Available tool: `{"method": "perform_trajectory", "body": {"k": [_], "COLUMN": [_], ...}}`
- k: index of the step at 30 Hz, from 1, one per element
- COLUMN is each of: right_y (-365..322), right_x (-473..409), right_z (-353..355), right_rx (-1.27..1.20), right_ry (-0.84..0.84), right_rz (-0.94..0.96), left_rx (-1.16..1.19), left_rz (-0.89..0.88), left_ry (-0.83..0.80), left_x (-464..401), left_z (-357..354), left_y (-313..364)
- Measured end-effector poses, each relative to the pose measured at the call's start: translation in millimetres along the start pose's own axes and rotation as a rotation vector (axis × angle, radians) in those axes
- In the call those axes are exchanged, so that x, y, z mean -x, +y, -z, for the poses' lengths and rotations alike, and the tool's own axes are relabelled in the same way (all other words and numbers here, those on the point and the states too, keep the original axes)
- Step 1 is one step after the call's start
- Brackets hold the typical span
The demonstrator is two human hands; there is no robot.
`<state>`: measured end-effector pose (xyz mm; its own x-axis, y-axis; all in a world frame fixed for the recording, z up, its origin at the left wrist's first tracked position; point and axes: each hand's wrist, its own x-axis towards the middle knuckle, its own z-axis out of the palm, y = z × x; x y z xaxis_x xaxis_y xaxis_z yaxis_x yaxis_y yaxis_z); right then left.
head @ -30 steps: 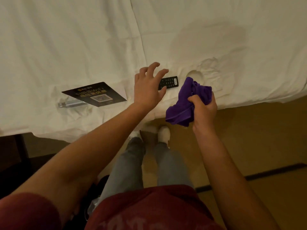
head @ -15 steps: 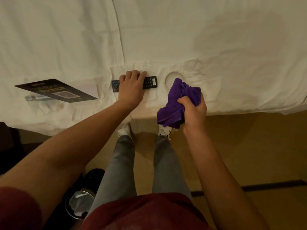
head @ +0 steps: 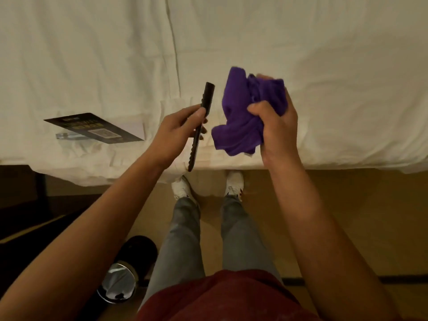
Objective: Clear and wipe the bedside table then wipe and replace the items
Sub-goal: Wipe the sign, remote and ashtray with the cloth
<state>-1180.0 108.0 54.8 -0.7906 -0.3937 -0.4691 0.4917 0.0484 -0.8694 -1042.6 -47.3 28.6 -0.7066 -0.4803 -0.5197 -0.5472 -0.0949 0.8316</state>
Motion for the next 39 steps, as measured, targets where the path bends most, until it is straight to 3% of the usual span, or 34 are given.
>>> {"method": "perform_trajectory", "body": {"k": [3, 6, 8, 11, 16, 21, 24, 28, 32, 39], "right_y": [-25.6, -27.6, -18.0, 2.5, 26.4, 11.0, -7.1, -19.7, -0.2, 45.6], "right_x": [-1.9, 6.9, 17.8, 43.1, 97.6, 68.7, 39.5, 15.0, 31.7, 70.5], "right_z": [-28.7, -54.9, -66.8, -67.9, -57.3, -79.8, -87.7, -85.1, -84.9, -63.0], "right_rx": [0.072, 0.176, 0.225, 0.282, 0.358, 0.4, 0.387, 0.336, 0.401, 0.439], "right_ry": [-0.038, -0.03, -0.045, -0.073, -0.143, 0.1, 0.178, 0.158, 0.128, 0.168], "right_rz": [0.167, 0.242, 0.221, 0.148, 0.191, 0.48, 0.523, 0.473, 0.44, 0.392], "left_rx": [0.252, 0.468, 0.692, 0.994, 0.951, 1.072, 1.105, 1.13, 1.206, 1.379], "left_rz": [0.011, -0.012, 0.028, 0.087, 0.219, 0.364, 0.328, 0.277, 0.246, 0.381], "left_ry": [-0.008, 0.082, 0.158, 0.14, 0.15, -0.115, -0.202, -0.296, -0.258, -0.16], "left_x": [16.2, 16.0, 12.3, 6.3, 1.2, 29.1, 39.0, 36.5, 28.7, 26.0], "left_z": [-13.1, -31.9, -35.5, -24.2, -4.2, -20.2, -23.6, -20.2, -16.9, -20.5], "left_y": [27.4, 42.0, 49.0, 54.6, 50.0, 41.3, 42.6, 50.5, 54.7, 40.4]}}
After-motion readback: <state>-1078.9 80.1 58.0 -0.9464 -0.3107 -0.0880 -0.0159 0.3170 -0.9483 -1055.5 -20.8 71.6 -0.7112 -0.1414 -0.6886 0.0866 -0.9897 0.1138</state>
